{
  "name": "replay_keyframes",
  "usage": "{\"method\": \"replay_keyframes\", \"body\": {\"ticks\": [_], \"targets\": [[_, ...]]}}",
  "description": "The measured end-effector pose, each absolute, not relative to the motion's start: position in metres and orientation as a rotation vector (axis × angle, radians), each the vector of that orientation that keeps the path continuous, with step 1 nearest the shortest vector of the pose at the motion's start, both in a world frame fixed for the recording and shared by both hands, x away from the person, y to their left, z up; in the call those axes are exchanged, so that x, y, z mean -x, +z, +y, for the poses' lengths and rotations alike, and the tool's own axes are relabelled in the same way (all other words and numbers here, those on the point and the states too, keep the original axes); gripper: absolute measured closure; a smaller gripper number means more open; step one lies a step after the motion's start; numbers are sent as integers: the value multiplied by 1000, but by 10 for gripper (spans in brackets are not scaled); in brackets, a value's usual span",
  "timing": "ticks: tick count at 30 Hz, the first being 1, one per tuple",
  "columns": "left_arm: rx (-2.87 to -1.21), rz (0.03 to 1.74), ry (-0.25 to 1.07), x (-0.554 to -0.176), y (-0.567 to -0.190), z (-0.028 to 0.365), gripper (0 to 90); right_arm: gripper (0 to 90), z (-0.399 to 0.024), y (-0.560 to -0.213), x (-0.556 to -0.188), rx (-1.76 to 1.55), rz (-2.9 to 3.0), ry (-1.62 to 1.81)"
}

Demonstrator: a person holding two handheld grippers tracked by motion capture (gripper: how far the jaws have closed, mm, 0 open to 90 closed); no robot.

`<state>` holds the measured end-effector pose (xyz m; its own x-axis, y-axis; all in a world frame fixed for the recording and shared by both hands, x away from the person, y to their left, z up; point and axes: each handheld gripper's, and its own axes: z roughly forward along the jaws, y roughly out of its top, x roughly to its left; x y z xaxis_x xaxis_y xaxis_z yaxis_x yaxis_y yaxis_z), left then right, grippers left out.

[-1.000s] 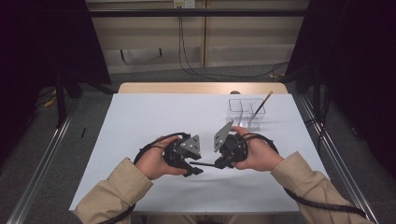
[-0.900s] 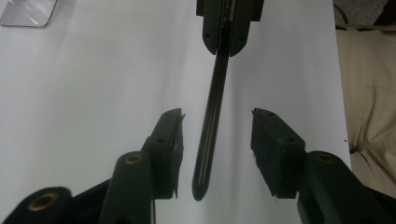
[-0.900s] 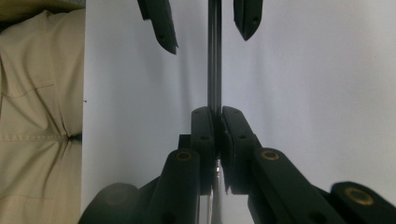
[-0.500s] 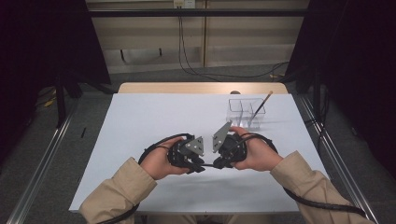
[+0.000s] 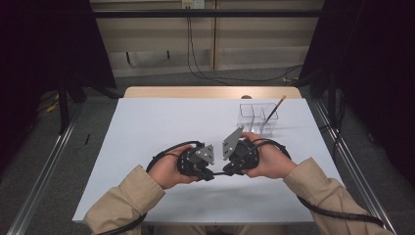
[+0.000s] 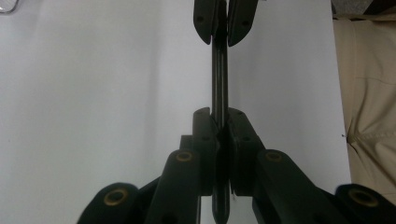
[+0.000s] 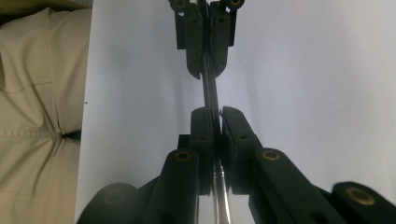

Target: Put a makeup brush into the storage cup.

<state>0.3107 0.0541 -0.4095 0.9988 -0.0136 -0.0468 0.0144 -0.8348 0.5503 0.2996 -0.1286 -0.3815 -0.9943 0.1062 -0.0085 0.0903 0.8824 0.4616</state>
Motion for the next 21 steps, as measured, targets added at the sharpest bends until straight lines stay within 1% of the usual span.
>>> {"method": "replay_keyframes", "body": {"ticks": [6,10,12,14,16,17,18,19,20,21], "targets": [[-2542,17,-76,-311,-410,54,839,832,-130,-382,-299,-159,3015,747],[-2546,7,-97,-311,-409,54,839,742,-130,-383,-299,-170,2991,765],[-2543,10,-98,-311,-409,53,840,712,-131,-385,-301,-161,2986,777],[-2539,17,-96,-311,-409,54,839,643,-132,-386,-301,-169,2988,786],[-2540,25,-104,-312,-410,55,840,536,-133,-387,-301,-187,2965,812],[-2539,27,-90,-312,-410,55,840,518,-134,-387,-301,-189,2960,811],[-2539,33,-98,-312,-410,56,839,482,-135,-387,-301,-197,2953,827],[-2536,34,-97,-312,-410,57,840,400,-136,-388,-302,-207,2935,856],[-2534,39,-94,-312,-411,58,839,348,-137,-389,-303,-206,2923,888],[-2531,47,-88,-312,-411,58,839,330,-138,-389,-302,-215,2918,904]]}}
